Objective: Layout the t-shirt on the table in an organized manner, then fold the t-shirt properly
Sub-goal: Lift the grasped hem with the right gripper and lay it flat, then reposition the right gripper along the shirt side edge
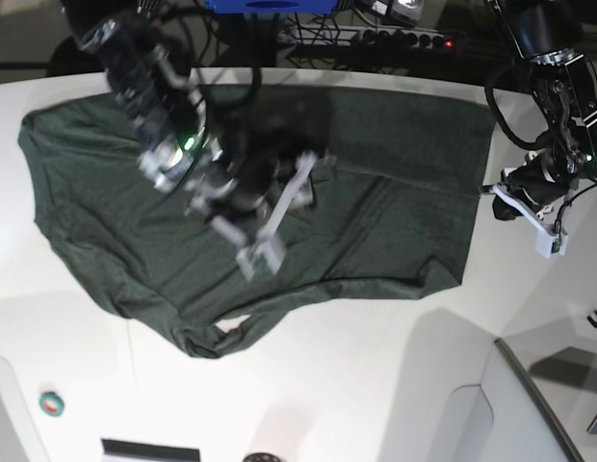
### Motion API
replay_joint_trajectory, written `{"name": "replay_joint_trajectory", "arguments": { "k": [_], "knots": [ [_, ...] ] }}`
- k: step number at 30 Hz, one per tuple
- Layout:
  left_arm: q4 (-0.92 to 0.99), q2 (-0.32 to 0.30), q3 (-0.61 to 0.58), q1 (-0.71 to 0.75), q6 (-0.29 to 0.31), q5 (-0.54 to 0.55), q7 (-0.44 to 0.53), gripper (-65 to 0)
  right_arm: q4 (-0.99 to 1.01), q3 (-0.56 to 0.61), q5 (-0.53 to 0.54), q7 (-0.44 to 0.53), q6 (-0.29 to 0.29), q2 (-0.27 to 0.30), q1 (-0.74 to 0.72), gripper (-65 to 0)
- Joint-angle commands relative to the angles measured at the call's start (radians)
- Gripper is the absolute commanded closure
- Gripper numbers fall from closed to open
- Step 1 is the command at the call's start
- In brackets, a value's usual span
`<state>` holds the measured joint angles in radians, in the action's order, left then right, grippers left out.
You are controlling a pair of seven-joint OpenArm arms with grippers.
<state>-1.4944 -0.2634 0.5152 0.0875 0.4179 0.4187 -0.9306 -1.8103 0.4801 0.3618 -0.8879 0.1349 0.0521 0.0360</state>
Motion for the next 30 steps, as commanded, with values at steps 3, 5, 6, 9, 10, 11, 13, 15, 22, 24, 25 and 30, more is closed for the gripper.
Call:
{"name": "replay_joint_trajectory", "arguments": {
  "k": [3, 5, 6, 9, 10, 11, 13, 15, 22, 24, 25, 30],
  "knots": [
    [-0.019, -0.010, 0.004, -0.001, 0.002, 0.009, 0.015, 0.0, 0.090, -0.208, -0.017, 0.040, -0.001, 0.024, -0.146, -42.6],
    [-0.019, -0.009, 0.004, 0.002, 0.002, 0.009, 0.015, 0.0, 0.278, -0.338, -0.019, 0.043, -0.002, 0.035, -0.275, -39.5],
    [-0.019, -0.009, 0.003, 0.004, 0.002, 0.009, 0.015, 0.0, 0.407, -0.393, -0.019, 0.054, -0.005, 0.055, -0.345, -38.0],
    [-0.016, -0.007, -0.002, 0.007, 0.002, 0.009, 0.015, 0.0, 0.821, -0.421, -0.019, 0.209, -0.047, 0.128, -0.531, -36.2],
    [-0.016, -0.006, -0.002, 0.011, 0.002, 0.009, 0.015, 0.0, 0.935, -0.421, -0.019, 0.270, -0.051, 0.150, -0.574, -36.2],
    [-0.018, -0.006, -0.002, 0.013, 0.002, 0.009, 0.015, 0.0, 1.039, -0.421, -0.019, 0.333, -0.053, 0.164, -0.609, -36.2],
    [-0.019, -0.006, -0.002, 0.018, 0.002, 0.009, 0.015, 0.0, 1.213, -0.419, -0.019, 0.447, -0.053, 0.183, -0.663, -36.2],
    [-0.013, -0.006, 0.001, 0.018, 0.002, 0.009, 0.017, 0.0, 1.345, -0.419, -0.019, 0.553, -0.053, 0.202, -0.700, -36.5],
    [-0.012, -0.006, -0.002, 0.016, 0.002, 0.009, 0.017, 0.0, 1.443, -0.419, -0.019, 0.622, -0.060, 0.206, -0.678, -36.6],
    [-0.012, -0.006, -0.005, 0.014, 0.002, 0.009, 0.015, 0.0, 1.443, -0.421, -0.019, 0.623, -0.062, 0.205, -0.672, -36.6],
    [-0.012, -0.006, -0.005, 0.014, 0.002, 0.009, 0.015, 0.0, 1.443, -0.421, -0.019, 0.623, -0.070, 0.205, -0.671, -36.6],
    [-0.010, -0.006, 0.001, 0.018, 0.002, 0.009, 0.015, 0.0, 1.443, -0.421, -0.019, 0.623, -0.146, 0.205, -0.671, -36.5]
  ]
}}
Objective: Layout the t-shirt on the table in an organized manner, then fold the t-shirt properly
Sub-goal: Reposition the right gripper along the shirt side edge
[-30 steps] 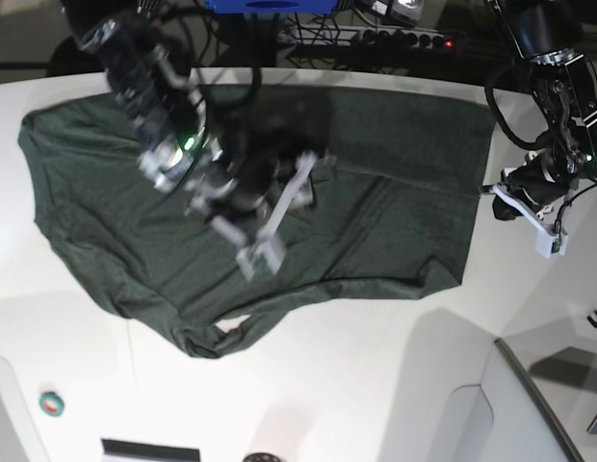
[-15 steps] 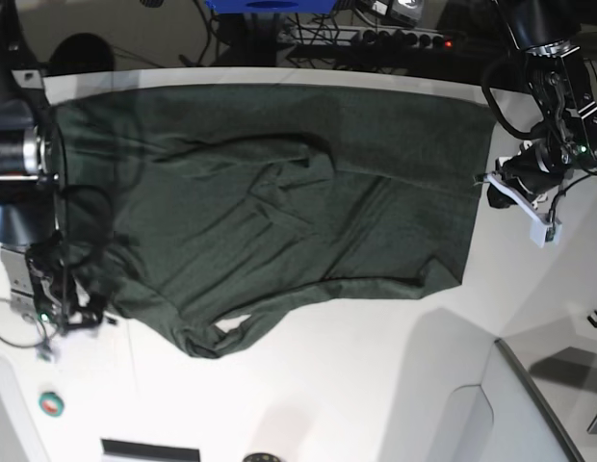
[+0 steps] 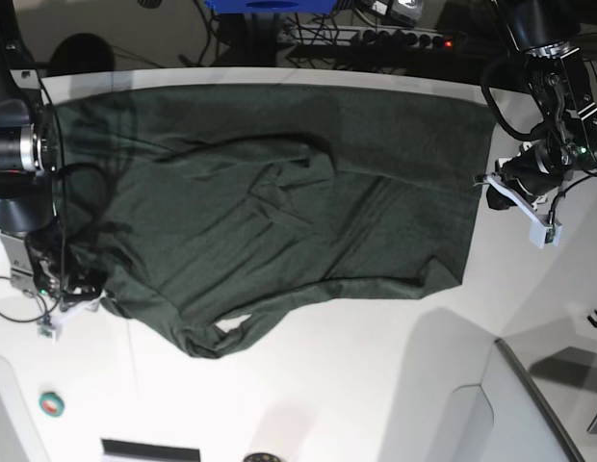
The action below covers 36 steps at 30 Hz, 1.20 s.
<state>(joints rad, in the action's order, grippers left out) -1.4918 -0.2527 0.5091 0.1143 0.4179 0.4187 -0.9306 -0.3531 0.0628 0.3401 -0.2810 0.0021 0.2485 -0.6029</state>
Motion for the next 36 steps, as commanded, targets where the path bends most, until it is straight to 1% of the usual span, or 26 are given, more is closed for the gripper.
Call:
{"name": "replay_joint_trajectory", "arguments": {
  "k": [1, 5, 9, 11, 17, 21, 25, 26, 27, 30, 31, 32, 34, 36],
  "knots": [
    [-0.013, -0.017, 0.007, -0.009, 0.002, 0.009, 0.015, 0.0, -0.014, -0.004, 0.003, 0.016, -0.014, 0.008, -0.032, -36.5],
    [-0.013, -0.017, 0.007, -0.009, 0.002, 0.009, 0.015, 0.0, -0.017, -0.004, 0.003, 0.016, -0.017, 0.004, -0.030, -36.3],
    [-0.013, -0.017, 0.007, -0.009, 0.002, 0.007, 0.015, 0.0, -0.102, -0.004, 0.003, 0.006, -0.017, -0.001, -0.015, -36.3],
    [-0.013, -0.017, 0.007, -0.009, 0.002, 0.007, 0.015, 0.0, -0.128, -0.004, 0.003, -0.019, -0.017, -0.005, -0.010, -36.3],
    [-0.013, -0.017, 0.007, -0.009, 0.002, 0.007, 0.015, 0.0, -0.102, -0.004, 0.003, -0.017, -0.017, -0.021, -0.009, -36.3],
    [-0.013, -0.017, 0.007, -0.011, 0.002, 0.007, 0.015, 0.0, -0.064, -0.004, 0.003, 0.030, -0.017, -0.021, -0.009, -36.3],
    [-0.013, -0.017, 0.007, -0.011, 0.002, 0.007, 0.015, 0.0, -0.059, -0.004, 0.003, 0.032, -0.017, -0.019, -0.009, -36.0],
    [-0.013, -0.017, 0.007, -0.009, 0.002, 0.007, 0.015, 0.0, -0.059, -0.004, 0.003, 0.032, -0.017, -0.019, -0.009, -34.5],
    [-0.013, -0.017, 0.007, -0.009, 0.002, 0.007, 0.015, 0.0, -0.059, -0.004, 0.003, 0.032, -0.017, -0.019, -0.007, -29.9],
    [-0.013, -0.018, 0.007, -0.009, 0.002, 0.007, 0.015, 0.0, -0.054, -0.004, 0.003, 0.032, -0.017, -0.021, 0.008, -6.5],
    [-0.013, -0.018, 0.007, -0.009, 0.002, 0.007, 0.015, 0.0, -0.054, -0.004, 0.003, 0.032, -0.017, -0.021, 0.011, -0.8],
    [-0.011, -0.020, 0.007, -0.009, 0.002, 0.007, 0.015, 0.0, -0.054, -0.004, 0.003, 0.030, -0.017, -0.022, 0.011, 0.0],
    [-0.011, -0.020, 0.007, -0.009, 0.002, 0.007, 0.015, 0.0, -0.056, -0.004, 0.003, 0.025, -0.017, -0.022, 0.025, -1.1],
    [-0.011, -0.020, 0.007, -0.009, 0.002, 0.007, 0.015, 0.0, -0.064, -0.010, 0.003, 0.016, -0.017, -0.021, 0.027, -0.5]
  ]
}}
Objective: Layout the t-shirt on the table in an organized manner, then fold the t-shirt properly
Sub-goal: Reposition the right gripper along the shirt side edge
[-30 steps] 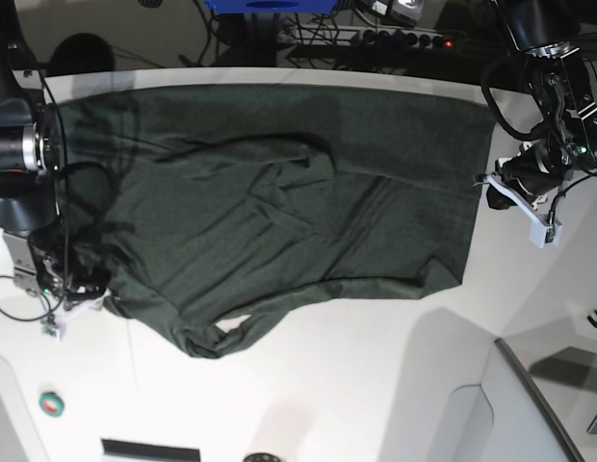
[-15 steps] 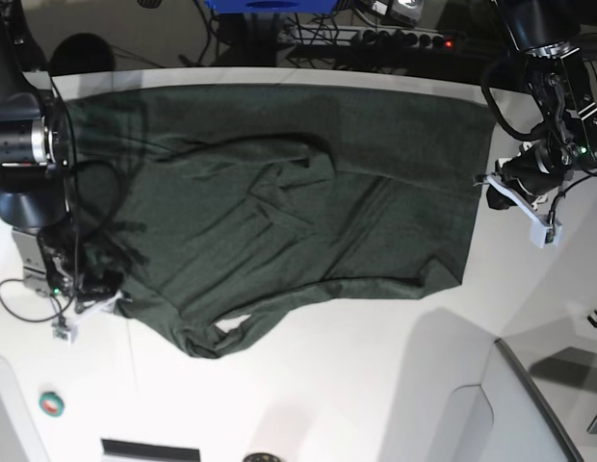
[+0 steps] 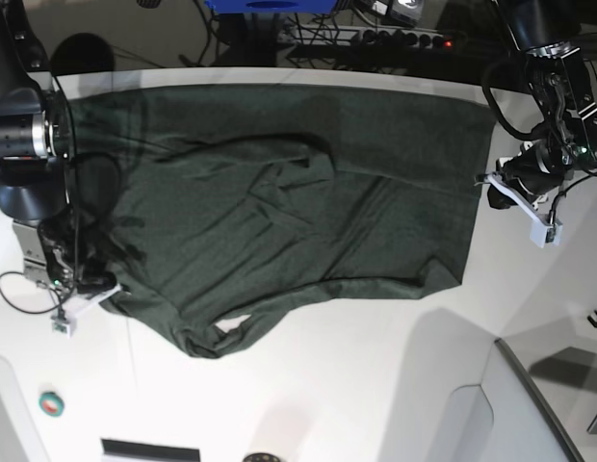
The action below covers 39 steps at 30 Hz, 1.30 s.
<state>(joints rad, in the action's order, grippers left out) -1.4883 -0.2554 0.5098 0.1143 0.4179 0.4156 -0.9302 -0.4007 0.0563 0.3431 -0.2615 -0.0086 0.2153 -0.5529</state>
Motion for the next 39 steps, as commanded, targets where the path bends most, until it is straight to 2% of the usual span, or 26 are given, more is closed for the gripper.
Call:
{"name": "replay_joint_trajectory", "arguments": {
  "k": [1, 9, 10, 11, 14, 15, 19, 24, 26, 29, 34, 39],
  "knots": [
    [-0.015, -0.017, 0.006, -0.009, 0.002, 0.010, 0.015, 0.0, -0.033, -0.003, 0.000, -0.003, -0.006, 0.014, -0.023, -0.5],
    [-0.015, -0.017, 0.008, -0.009, 0.002, 0.010, 0.015, 0.0, -0.292, -0.008, 0.000, -0.072, 0.000, 0.016, 0.047, -2.3],
    [-0.015, -0.017, 0.008, -0.009, 0.002, 0.010, 0.015, 0.0, -0.292, -0.008, 0.000, -0.072, 0.000, 0.016, 0.046, -6.0],
    [-0.015, -0.017, 0.008, -0.009, 0.002, 0.010, 0.015, 0.0, -0.283, -0.008, 0.000, -0.072, 0.000, 0.016, 0.041, -12.6],
    [-0.015, -0.017, 0.008, -0.009, 0.002, 0.010, 0.015, 0.0, -0.175, -0.006, 0.000, -0.069, 0.000, 0.016, 0.003, -35.7],
    [-0.015, -0.017, 0.008, -0.009, 0.002, 0.010, 0.015, 0.0, -0.132, -0.006, 0.000, -0.051, 0.000, 0.016, -0.011, -39.2],
    [-0.015, -0.017, 0.008, -0.008, 0.002, 0.010, 0.015, 0.0, -0.019, 0.001, 0.000, 0.078, 0.000, 0.017, -0.025, -33.9],
    [-0.015, -0.017, 0.008, -0.008, 0.002, 0.010, 0.015, 0.0, 0.024, 0.003, 0.000, 0.087, 0.000, 0.017, -0.025, -26.7],
    [-0.015, -0.017, 0.008, -0.008, 0.002, 0.010, 0.015, 0.0, 0.033, 0.003, 0.000, 0.087, -0.003, 0.017, -0.025, -19.4],
    [-0.015, -0.017, 0.008, -0.008, 0.002, 0.010, 0.015, 0.0, 0.026, 0.003, 0.000, 0.087, -0.006, 0.017, -0.023, 0.0],
    [-0.016, -0.018, 0.008, 0.012, 0.002, 0.010, 0.013, 0.0, -0.086, -0.003, 0.000, 0.072, -0.006, 0.017, 0.009, 0.0],
    [-0.016, -0.020, 0.008, 0.018, 0.002, 0.010, 0.013, 0.0, -0.350, -0.006, 0.000, -0.042, -0.006, 0.017, 0.110, 0.0]
  ]
}}
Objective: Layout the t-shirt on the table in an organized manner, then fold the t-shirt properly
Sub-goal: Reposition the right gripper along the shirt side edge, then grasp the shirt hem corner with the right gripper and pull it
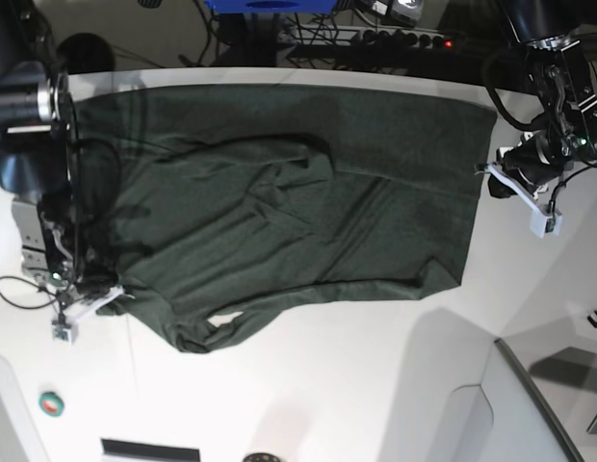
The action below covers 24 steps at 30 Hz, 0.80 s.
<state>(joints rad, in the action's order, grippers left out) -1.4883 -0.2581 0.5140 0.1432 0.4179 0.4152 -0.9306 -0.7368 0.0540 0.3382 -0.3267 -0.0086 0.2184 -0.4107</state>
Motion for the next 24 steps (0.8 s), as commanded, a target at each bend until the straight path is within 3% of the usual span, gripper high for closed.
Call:
{"name": "replay_joint_trajectory", "arguments": {
  "k": [1, 17, 21, 23, 24],
  "knots": [
    [-0.016, -0.017, 0.004, -0.011, 0.002, 0.011, 0.014, 0.0, -0.063, -0.004, 0.005, 0.008, -0.004, 0.014, -0.014, 0.0],
    [-0.016, -0.016, 0.004, -0.020, 0.002, 0.011, 0.014, 0.0, -0.570, -0.006, 0.011, -0.371, 0.000, 0.002, 0.267, 0.0],
    [-0.016, -0.016, 0.004, -0.020, 0.002, 0.011, 0.014, 0.0, -0.697, -0.026, 0.011, -0.447, 0.000, -0.027, 0.356, -0.5],
    [-0.016, -0.016, 0.004, -0.020, 0.002, 0.011, 0.014, 0.0, -0.740, -0.049, 0.011, -0.506, 0.000, -0.052, 0.381, -6.6],
    [-0.016, -0.016, 0.004, -0.021, 0.002, 0.011, 0.014, 0.0, -0.757, -0.062, 0.011, -0.546, 0.000, -0.061, 0.385, -13.5]
  ]
}}
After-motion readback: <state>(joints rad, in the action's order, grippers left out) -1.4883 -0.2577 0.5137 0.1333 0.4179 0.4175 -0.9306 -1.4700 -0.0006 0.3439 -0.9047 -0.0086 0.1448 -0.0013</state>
